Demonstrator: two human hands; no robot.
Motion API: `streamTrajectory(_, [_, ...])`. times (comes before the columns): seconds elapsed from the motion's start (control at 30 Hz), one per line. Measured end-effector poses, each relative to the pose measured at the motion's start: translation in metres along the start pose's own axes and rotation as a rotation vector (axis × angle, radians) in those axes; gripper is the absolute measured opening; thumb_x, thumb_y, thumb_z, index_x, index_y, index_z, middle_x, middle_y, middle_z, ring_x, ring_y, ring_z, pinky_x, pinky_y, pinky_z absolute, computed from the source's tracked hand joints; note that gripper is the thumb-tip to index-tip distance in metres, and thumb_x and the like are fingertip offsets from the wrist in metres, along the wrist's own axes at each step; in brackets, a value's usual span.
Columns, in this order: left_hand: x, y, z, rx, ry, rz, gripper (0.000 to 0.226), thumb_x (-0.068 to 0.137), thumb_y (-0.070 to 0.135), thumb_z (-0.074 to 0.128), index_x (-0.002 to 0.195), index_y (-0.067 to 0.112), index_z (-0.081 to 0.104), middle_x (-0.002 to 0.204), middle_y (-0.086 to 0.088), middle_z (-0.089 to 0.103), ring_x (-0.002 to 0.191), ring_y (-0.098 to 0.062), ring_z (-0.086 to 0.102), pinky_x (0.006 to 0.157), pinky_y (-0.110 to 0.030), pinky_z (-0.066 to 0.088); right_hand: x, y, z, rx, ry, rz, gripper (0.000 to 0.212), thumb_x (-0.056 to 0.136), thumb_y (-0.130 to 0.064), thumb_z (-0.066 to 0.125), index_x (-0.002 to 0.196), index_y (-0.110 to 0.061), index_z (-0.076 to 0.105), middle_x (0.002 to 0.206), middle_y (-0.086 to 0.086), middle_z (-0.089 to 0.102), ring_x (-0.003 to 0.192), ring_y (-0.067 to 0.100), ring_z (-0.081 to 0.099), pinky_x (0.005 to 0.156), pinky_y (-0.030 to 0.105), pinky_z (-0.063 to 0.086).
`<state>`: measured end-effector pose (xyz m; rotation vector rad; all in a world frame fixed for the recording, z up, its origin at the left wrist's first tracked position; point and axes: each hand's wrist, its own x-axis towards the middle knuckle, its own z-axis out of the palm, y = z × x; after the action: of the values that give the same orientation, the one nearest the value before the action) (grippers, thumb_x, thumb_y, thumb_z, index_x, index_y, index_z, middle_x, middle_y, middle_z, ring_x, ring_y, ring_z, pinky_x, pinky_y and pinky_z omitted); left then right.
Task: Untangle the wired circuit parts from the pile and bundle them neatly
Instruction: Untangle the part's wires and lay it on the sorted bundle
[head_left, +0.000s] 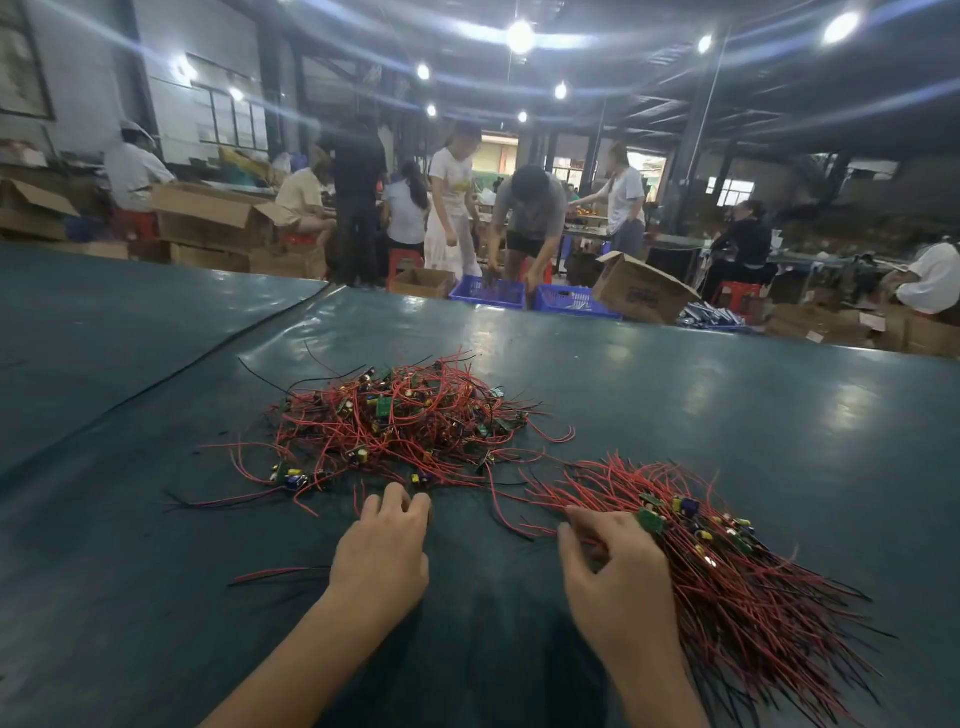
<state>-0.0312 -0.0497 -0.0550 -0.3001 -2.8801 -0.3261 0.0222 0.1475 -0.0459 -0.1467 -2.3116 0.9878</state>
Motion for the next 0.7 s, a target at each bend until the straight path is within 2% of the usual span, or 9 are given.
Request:
streamTrajectory(0.07, [0.001,0.000,-0.001,-0.085,0.059,0.054,0.031,0.090,0.011,0.049,0.118,0.023,0.046,0.121,0.004,0.039,0.107,-0.014,0.040,0.081,-0.022,0.044,-0.005,-0.003,0.010,0.045,-0.062,-0.019,0.016,0.090,-0.022,0.068,0.105,-0.017,0.074,0.093,-0.014,0.064,0.088,0.010,0.062,0.081,0.034,0.055])
streamTrajectory(0.17, [0.000,0.006,-0.002,-0.199,0.168,0.168,0.033,0.088,0.005,0.050,0.117,0.020,0.051,0.120,0.005,0.043,0.109,-0.012,0.042,0.088,-0.020,0.042,-0.012,-0.008,0.021,0.110,-0.126,-0.012,0.013,0.090,-0.025,0.068,0.102,-0.022,0.074,0.089,-0.018,0.063,0.083,0.002,0.062,0.073,0.016,0.051])
streamTrajectory(0.23, [-0.002,0.013,-0.005,-0.263,0.243,0.291,0.031,0.084,-0.003,0.054,0.110,0.013,0.059,0.115,0.002,0.051,0.108,-0.015,0.049,0.089,-0.022,0.044,-0.016,-0.013,0.027,0.127,-0.178,-0.020,0.011,0.090,-0.025,0.068,0.099,-0.025,0.074,0.087,-0.018,0.064,0.081,-0.001,0.061,0.069,0.010,0.048])
streamTrajectory(0.3, [-0.005,0.018,-0.010,-0.311,0.342,0.427,0.031,0.073,-0.013,0.063,0.097,0.006,0.066,0.105,-0.004,0.060,0.100,-0.020,0.058,0.084,-0.028,0.050,-0.019,-0.017,0.032,0.143,-0.239,0.004,0.007,0.092,-0.026,0.066,0.092,-0.031,0.070,0.083,-0.016,0.064,0.078,-0.002,0.061,0.065,0.012,0.046])
streamTrajectory(0.37, [-0.007,0.023,-0.013,-0.363,0.440,0.522,0.030,0.068,-0.015,0.068,0.091,0.004,0.068,0.102,-0.007,0.063,0.099,-0.019,0.058,0.084,-0.028,0.050,-0.020,-0.021,0.035,0.223,-0.318,0.077,0.017,0.095,-0.027,0.062,0.079,-0.027,0.068,0.073,-0.012,0.066,0.064,0.002,0.060,0.057,0.017,0.044])
streamTrajectory(0.43, [-0.011,0.027,-0.016,-0.424,0.501,0.587,0.016,0.078,-0.005,0.064,0.091,0.004,0.068,0.108,-0.009,0.062,0.105,-0.016,0.054,0.087,-0.023,0.047,-0.019,-0.026,0.035,0.443,-0.379,0.193,0.033,0.099,-0.025,0.056,0.073,-0.012,0.072,0.063,-0.003,0.064,0.054,0.007,0.052,0.052,0.030,0.041])
streamTrajectory(0.53, [-0.016,0.032,-0.013,-0.544,0.508,0.656,0.014,0.085,0.000,0.060,0.095,0.007,0.066,0.124,-0.007,0.053,0.107,-0.015,0.055,0.089,-0.018,0.047,-0.018,-0.036,0.030,0.823,-0.396,0.401,0.042,0.097,-0.025,0.050,0.064,-0.015,0.075,0.062,0.004,0.066,0.054,0.014,0.059,0.045,0.024,0.043])
streamTrajectory(0.63, [-0.021,0.042,-0.009,-0.776,0.510,0.600,0.024,0.083,-0.003,0.060,0.097,0.016,0.062,0.124,-0.001,0.053,0.110,-0.009,0.057,0.088,-0.015,0.047,-0.017,-0.039,0.028,0.892,-0.417,0.497,0.043,0.097,-0.032,0.049,0.067,-0.019,0.076,0.073,0.008,0.072,0.063,0.020,0.065,0.057,0.033,0.046])
streamTrajectory(0.7, [-0.022,0.049,-0.008,-0.987,0.512,0.483,0.033,0.080,-0.009,0.061,0.095,0.020,0.063,0.119,0.005,0.056,0.114,-0.015,0.058,0.088,-0.020,0.051,-0.014,-0.037,0.028,0.897,-0.377,0.557,0.036,0.098,-0.029,0.052,0.073,-0.023,0.077,0.080,0.006,0.075,0.070,0.019,0.068,0.060,0.036,0.048])
